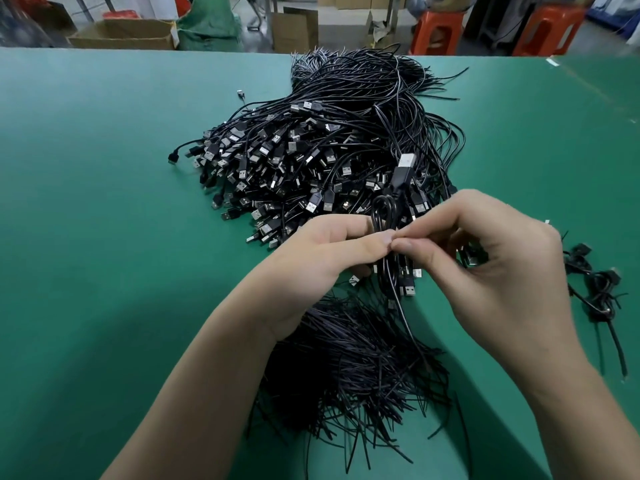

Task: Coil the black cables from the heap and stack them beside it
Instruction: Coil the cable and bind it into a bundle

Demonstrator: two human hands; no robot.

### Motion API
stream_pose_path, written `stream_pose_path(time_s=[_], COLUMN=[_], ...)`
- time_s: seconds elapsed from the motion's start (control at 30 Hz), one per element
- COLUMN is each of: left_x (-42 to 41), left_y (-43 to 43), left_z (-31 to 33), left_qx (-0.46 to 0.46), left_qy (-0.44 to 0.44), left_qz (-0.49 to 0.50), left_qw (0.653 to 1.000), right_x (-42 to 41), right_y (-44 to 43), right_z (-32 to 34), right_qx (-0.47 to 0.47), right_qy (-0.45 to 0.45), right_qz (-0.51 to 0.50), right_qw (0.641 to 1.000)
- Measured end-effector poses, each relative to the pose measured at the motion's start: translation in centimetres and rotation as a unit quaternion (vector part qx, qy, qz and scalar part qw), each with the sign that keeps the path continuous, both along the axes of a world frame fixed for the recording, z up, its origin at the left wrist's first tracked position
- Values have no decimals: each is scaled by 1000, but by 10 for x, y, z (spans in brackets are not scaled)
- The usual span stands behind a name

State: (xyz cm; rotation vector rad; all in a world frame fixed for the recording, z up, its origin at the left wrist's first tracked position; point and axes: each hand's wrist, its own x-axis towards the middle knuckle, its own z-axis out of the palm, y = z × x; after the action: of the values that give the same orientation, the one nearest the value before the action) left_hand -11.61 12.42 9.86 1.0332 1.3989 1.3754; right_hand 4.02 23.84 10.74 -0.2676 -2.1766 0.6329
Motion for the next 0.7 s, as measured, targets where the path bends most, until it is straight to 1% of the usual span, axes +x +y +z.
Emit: stream_pose_path(time_s=[0.03, 0.1, 0.13, 0.17, 0.2, 0.3, 0.37, 0.43, 0.5, 0.57, 0.6, 0.63, 0.7], left_x=[0, 1, 0, 0, 0, 0, 0, 2, 4, 8, 10, 11, 12], left_y=[0, 0, 0, 0, 0, -1, 0, 0, 1, 2, 3, 4, 7], left_z=[0, 1, 1, 0, 0, 2, 2, 1, 1, 1, 1, 0, -2], left_qx=[3, 11, 13, 12, 8, -1, 1, 4, 3, 32, 56, 79, 119], left_qy=[1, 22, 31, 36, 38, 41, 50, 56, 51, 54, 77, 130, 257], left_qz=[5, 13, 17, 19, 20, 29, 34, 37, 49, 57, 66, 88, 144], left_qw=[1000, 1000, 999, 999, 999, 999, 998, 998, 997, 996, 993, 984, 948], right_x=[-1, -5, -7, -9, -10, -11, -11, -11, -12, -13, -14, -14, -13], right_y=[-2, -5, -6, -6, -7, -9, -11, -12, -12, -12, -12, -12, -12], right_z=[-1, -4, -5, -5, -6, -7, -8, -10, -11, -10, -10, -9, -9], right_qx=[-66, -208, -256, -280, -280, -216, -195, -196, -226, -295, -340, -389, -485], right_qy=[8, 31, 39, 42, 41, 33, 32, 32, 37, 57, 71, 86, 111], right_qz=[6, 20, 25, 27, 25, -10, -22, -25, -19, 0, 12, 25, 49], right_qw=[998, 977, 966, 959, 959, 976, 980, 980, 973, 954, 938, 917, 866])
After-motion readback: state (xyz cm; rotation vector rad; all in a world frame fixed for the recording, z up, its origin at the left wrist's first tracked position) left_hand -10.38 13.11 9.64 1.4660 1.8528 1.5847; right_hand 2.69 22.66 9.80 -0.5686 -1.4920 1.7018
